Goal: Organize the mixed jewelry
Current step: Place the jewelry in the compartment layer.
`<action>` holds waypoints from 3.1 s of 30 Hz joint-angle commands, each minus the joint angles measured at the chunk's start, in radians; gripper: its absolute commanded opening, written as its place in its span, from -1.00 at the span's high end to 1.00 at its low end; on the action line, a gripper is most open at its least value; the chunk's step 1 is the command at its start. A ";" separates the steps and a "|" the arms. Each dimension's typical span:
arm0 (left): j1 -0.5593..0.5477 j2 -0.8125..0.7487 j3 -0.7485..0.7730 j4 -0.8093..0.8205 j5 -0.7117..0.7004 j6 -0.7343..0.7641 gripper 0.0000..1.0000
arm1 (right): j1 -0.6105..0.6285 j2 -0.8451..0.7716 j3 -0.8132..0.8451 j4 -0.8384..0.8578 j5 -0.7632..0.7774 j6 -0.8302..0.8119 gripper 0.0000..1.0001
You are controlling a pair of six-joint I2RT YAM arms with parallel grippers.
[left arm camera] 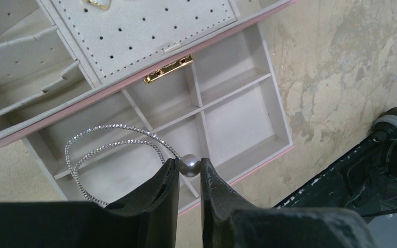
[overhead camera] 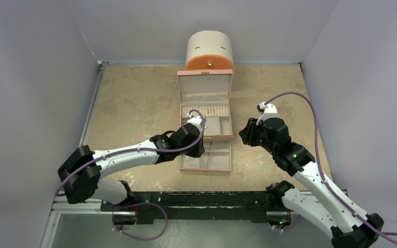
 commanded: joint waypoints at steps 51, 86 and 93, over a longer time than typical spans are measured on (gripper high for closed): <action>-0.091 0.036 -0.222 0.162 -0.111 -0.184 0.91 | -0.002 0.014 -0.003 0.018 -0.034 0.034 0.19; -0.092 -0.250 0.140 -0.268 -0.278 0.028 -0.05 | -0.002 0.013 -0.021 0.058 -0.109 0.004 0.13; -0.091 -0.362 0.281 -0.416 -0.451 0.140 -0.21 | 0.020 0.033 -0.073 0.142 -0.222 0.071 0.19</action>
